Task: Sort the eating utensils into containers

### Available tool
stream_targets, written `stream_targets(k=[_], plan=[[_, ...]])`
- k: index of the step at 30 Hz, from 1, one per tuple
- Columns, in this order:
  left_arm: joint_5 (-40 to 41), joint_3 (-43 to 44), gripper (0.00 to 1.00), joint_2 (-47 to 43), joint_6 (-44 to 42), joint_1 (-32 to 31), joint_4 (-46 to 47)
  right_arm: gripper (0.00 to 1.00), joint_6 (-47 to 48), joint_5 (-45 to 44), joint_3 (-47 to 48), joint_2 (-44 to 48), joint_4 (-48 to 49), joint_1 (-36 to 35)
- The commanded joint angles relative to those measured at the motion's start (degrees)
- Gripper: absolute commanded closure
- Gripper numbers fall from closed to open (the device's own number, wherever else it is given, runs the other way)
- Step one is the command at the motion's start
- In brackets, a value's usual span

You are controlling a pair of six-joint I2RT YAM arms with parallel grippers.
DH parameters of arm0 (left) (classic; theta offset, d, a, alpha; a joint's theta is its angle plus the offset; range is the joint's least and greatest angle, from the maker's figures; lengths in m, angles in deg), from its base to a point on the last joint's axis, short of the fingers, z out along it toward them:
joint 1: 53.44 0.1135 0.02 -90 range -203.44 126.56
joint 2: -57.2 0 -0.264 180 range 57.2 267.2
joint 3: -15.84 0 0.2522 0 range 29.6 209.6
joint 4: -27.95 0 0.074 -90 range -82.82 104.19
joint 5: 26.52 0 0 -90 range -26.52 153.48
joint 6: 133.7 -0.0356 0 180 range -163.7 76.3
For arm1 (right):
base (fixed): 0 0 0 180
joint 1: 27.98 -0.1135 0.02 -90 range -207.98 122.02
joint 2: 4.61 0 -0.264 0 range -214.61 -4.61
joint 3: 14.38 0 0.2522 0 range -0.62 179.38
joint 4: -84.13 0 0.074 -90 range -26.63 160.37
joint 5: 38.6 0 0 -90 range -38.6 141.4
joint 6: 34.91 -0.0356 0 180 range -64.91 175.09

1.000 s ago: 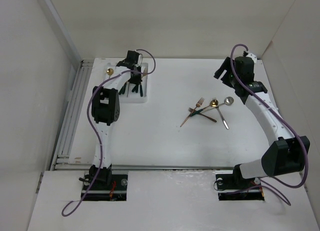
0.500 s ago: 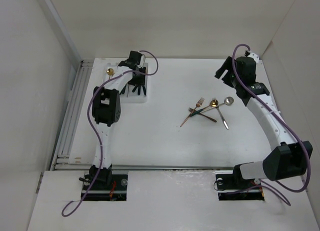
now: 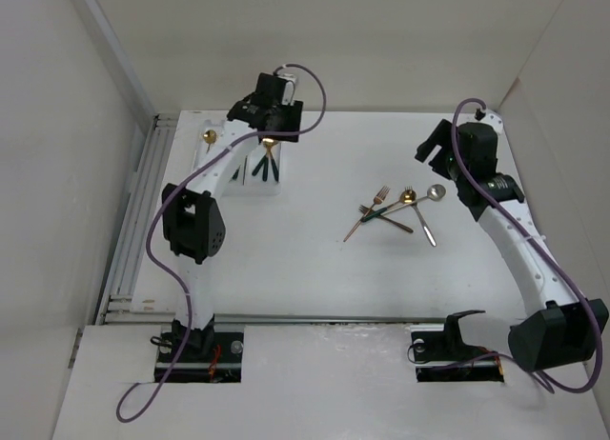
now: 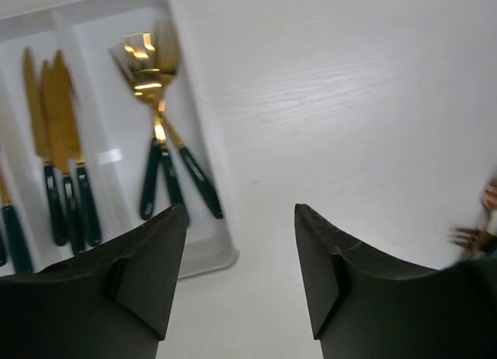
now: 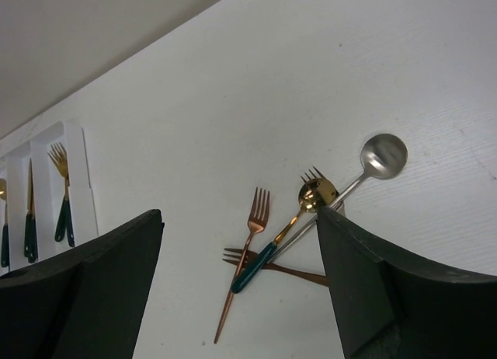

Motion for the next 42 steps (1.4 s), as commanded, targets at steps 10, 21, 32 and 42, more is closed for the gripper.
stream_targets(k=[10, 21, 32, 42], plan=[[-10.4, -11.8, 0.60, 0.3, -6.2, -20.8, -3.3, 0.15, -0.1, -1.4, -4.9, 6.9, -3.1, -0.5], [-13.0, -23.6, 0.48, 1.5, -10.3, -28.1, 0.8, 0.15, -0.1, -1.9, -8.8, 11.3, -4.2, 0.0], [-8.7, -18.7, 0.45, 9.9, -9.8, -30.1, 3.3, 0.13, -0.1, -3.5, -9.8, 12.3, -4.2, 0.5], [-5.1, -10.4, 0.54, 17.4, -9.2, -28.5, 2.9, 0.13, 0.9, -4.6, -9.8, 12.3, -4.2, 0.5]])
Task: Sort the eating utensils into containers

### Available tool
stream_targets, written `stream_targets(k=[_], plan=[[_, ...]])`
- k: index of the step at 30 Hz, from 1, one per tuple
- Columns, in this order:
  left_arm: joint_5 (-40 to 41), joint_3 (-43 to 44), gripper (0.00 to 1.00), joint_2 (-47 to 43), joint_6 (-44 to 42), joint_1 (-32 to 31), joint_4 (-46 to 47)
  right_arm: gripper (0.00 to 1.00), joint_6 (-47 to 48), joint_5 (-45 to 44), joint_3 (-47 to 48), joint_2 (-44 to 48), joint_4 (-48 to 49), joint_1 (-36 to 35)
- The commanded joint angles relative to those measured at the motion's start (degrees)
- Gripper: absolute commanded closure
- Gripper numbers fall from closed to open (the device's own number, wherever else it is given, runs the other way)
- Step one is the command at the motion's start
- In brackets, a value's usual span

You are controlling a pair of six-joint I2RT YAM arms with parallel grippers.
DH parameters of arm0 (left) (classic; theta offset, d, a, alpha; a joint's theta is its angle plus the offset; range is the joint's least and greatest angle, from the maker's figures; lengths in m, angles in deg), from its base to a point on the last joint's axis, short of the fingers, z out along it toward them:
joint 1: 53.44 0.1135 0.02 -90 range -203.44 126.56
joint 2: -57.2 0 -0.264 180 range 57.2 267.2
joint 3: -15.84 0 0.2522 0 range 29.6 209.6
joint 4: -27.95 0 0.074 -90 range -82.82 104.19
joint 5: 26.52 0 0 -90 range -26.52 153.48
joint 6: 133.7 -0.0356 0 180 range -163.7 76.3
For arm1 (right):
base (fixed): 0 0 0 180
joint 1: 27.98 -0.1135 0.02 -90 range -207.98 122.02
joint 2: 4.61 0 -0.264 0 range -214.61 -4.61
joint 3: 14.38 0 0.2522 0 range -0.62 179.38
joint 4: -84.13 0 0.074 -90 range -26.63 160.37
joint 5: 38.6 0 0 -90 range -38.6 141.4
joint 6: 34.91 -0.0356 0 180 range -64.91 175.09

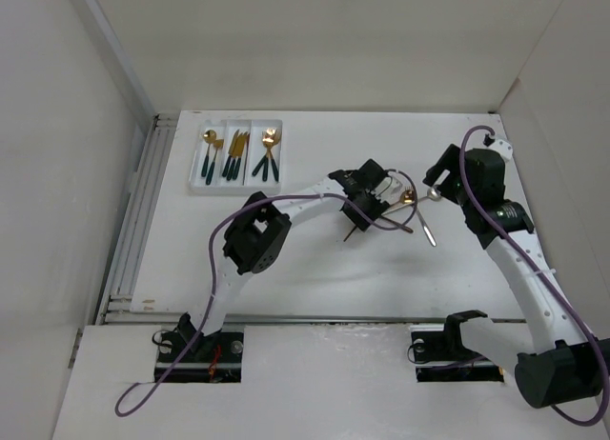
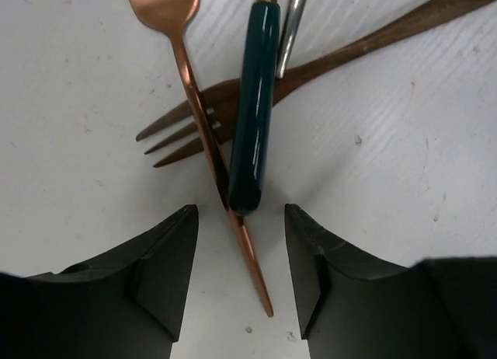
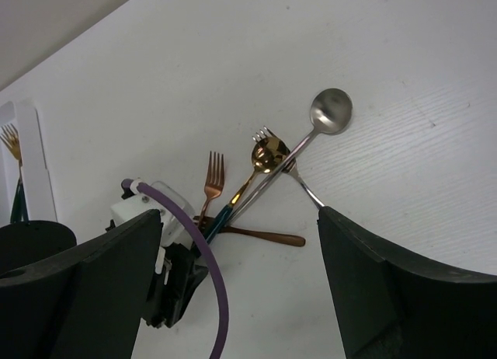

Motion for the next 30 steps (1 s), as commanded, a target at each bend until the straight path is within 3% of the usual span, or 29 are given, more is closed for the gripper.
stream_targets(k=[1, 6, 7, 10, 11, 17, 30], plan=[[0.0, 0.2, 0.54, 4.5, 0.4, 1.6, -1.9, 0.13, 0.7, -1.5, -0.3, 1.2, 0.8, 0.9], [-2.8, 4.0, 0.67, 6.7, 0.4, 2.2, -2.1, 0.13, 0.7, -1.5, 1.0, -0.5, 1.3, 0.9], [-3.5, 4.0, 0.78, 7.4, 0.4, 2.2, -2.1, 0.13, 1.2, -1.5, 1.5, -1.0, 1.3, 0.9], [-4.1, 3.4, 0.98, 7.4, 1.0, 2.2, -2.1, 0.13, 1.2, -1.5, 2.2, -1.6, 1.3, 0.9], [-4.2, 3.3, 1.00, 7.4, 1.0, 2.2, -2.1, 0.13, 1.2, -1.5, 2.2, -1.6, 1.3, 0.9], [-5.5, -1.9, 1.00, 3.0, 2.9, 5.8, -1.5, 0.13, 1.2, -1.5, 2.7, -1.6, 1.3, 1.5], [-4.9, -3.7, 1.00, -12.3, 4.6, 15.2, -1.4, 0.13, 1.2, -0.5, 3.2, -2.1, 2.9, 1.5]])
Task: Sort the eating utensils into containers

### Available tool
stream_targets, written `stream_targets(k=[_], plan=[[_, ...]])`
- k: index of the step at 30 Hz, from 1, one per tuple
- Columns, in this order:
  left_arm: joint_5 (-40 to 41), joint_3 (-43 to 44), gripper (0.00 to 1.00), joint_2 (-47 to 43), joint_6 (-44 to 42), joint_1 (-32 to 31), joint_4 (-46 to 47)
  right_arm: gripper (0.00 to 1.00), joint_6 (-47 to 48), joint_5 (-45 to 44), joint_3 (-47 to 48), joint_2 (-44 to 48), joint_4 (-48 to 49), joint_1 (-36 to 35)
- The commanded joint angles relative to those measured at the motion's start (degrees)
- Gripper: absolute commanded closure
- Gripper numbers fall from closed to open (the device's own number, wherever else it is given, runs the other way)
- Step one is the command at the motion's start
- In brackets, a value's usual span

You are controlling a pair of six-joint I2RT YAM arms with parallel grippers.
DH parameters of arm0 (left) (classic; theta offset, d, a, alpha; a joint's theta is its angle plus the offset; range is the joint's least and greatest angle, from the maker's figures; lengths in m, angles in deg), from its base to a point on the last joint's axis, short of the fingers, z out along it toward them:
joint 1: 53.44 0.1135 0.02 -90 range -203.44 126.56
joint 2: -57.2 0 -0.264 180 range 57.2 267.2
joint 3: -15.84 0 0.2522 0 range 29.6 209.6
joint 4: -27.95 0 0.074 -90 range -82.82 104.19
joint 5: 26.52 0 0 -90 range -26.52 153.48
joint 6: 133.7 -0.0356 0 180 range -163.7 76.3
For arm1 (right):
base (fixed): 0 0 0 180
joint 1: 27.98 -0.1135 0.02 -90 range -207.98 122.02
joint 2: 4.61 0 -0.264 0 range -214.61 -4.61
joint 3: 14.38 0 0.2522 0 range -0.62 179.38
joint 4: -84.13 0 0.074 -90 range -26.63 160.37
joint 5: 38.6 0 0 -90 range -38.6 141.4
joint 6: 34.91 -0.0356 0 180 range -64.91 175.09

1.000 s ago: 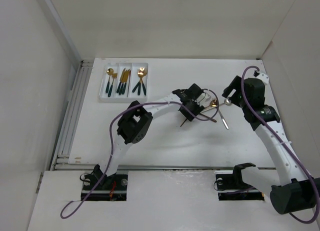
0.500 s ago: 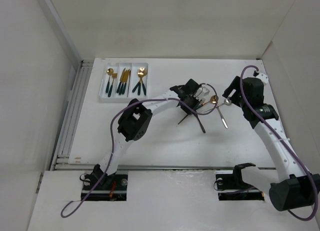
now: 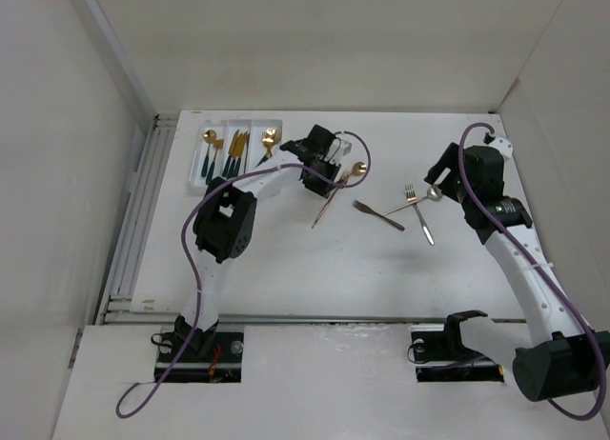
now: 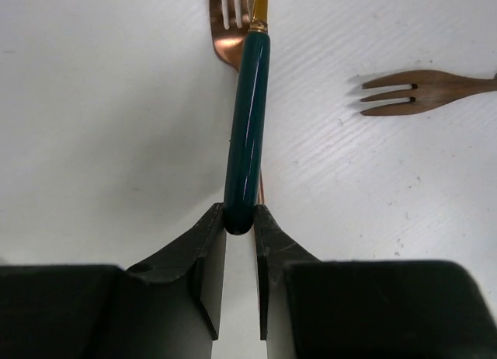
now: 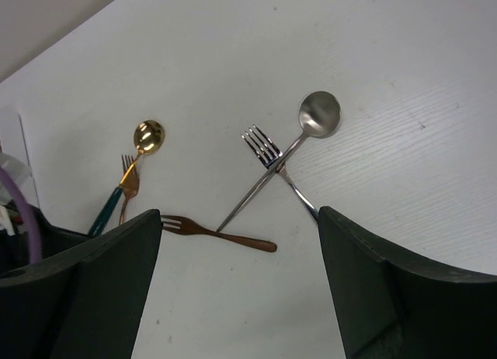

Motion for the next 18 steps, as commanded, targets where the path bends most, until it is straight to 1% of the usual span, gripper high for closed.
stream_targets(k=[1, 8, 10, 15, 18], plan=[[0.2, -0.8, 1.00, -7.8, 0.7, 0.7, -0.4, 0.13, 0.7, -0.1, 2.8, -0.6, 2.7, 0.3], [-0.4, -0.8, 1.00, -7.8, 1.3, 1.2, 0.1, 0.13, 0.7, 0.5, 4.6, -2.6, 3.2, 0.3], [-0.4, -0.8, 1.00, -6.5, 1.3, 1.7, 0.1, 0.13, 0.7, 0.5, 5.1, -3.1, 3.2, 0.3], [-0.4, 1.5, 1.00, -6.5, 1.8, 2.3, -0.4, 0.13, 0.7, 0.5, 5.6, -3.1, 3.2, 0.3], [-0.4, 2.0, 1.00, -8.5, 2.3, 3.7, 0.6, 0.13, 0.7, 0.5, 5.6, -3.6, 3.2, 0.3]])
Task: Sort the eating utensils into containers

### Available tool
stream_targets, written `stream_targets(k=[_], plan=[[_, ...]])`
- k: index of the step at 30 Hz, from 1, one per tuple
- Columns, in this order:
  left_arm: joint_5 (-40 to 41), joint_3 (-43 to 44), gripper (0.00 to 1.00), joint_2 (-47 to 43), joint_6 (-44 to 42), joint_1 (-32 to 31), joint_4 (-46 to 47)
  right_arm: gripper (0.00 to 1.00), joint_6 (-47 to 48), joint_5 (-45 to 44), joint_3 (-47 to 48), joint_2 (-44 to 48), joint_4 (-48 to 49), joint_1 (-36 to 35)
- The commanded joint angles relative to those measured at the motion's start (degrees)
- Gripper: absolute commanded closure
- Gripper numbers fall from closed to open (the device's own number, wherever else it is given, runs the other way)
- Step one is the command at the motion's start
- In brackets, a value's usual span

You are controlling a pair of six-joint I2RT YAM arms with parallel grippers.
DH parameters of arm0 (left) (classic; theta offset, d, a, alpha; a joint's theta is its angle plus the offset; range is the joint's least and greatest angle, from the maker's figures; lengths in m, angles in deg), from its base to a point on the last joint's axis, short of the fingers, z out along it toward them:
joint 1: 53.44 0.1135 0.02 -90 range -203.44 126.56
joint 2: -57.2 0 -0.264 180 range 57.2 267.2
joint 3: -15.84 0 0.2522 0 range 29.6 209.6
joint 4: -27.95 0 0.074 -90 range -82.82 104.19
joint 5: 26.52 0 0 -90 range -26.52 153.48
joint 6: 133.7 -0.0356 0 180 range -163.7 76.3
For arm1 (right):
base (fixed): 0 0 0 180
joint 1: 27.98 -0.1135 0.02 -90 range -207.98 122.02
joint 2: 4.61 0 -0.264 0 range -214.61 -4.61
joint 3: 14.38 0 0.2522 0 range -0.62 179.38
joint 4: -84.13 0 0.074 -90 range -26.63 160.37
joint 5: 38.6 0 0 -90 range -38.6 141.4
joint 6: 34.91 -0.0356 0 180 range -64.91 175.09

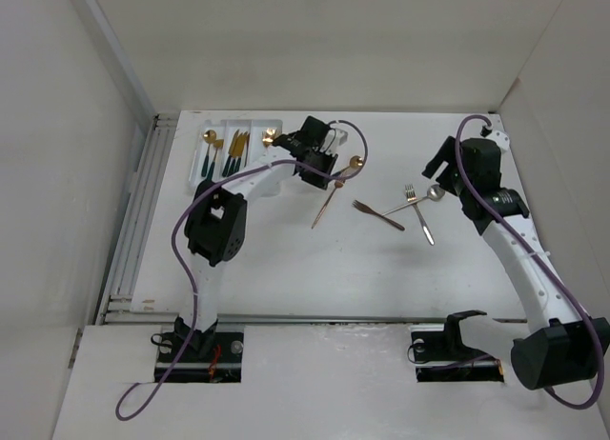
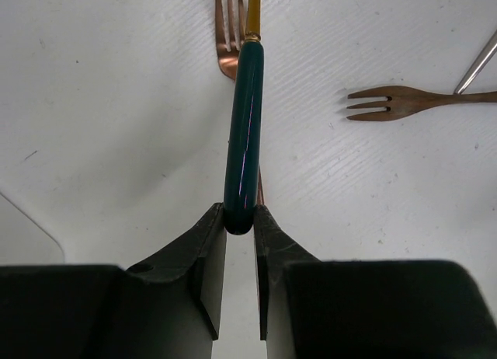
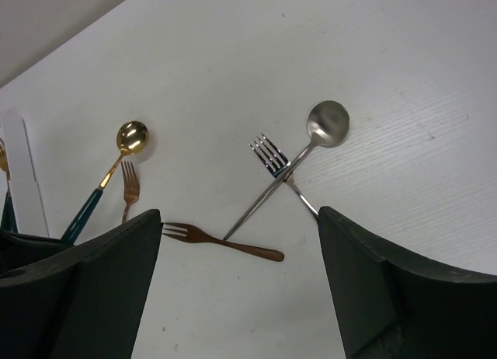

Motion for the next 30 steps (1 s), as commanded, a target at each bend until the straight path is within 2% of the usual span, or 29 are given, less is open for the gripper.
stream_targets(k=[1, 10, 22, 30], plan=[[-0.6, 2.1, 1.00, -3.5, 1.8, 1.6, 0.9, 0.13, 0.5, 0.2, 2.6, 0.1, 2.7, 0.3], [-0.6, 0.8, 1.00, -8.0, 2.3, 6.4, 4.1, 0.13, 0.5, 1.2, 2.6, -1.5, 3.9, 0.3], [-1.9, 0.9, 1.00, -8.5, 1.7, 6.9, 4.6, 0.13, 0.5, 1.2, 3.1, -2.0, 3.3, 0.3], [-0.1, 1.6, 1.00, -11.4, 1.7, 13.3, 4.6, 0.13, 0.5, 1.9, 3.1, -1.5, 3.9, 0.3]])
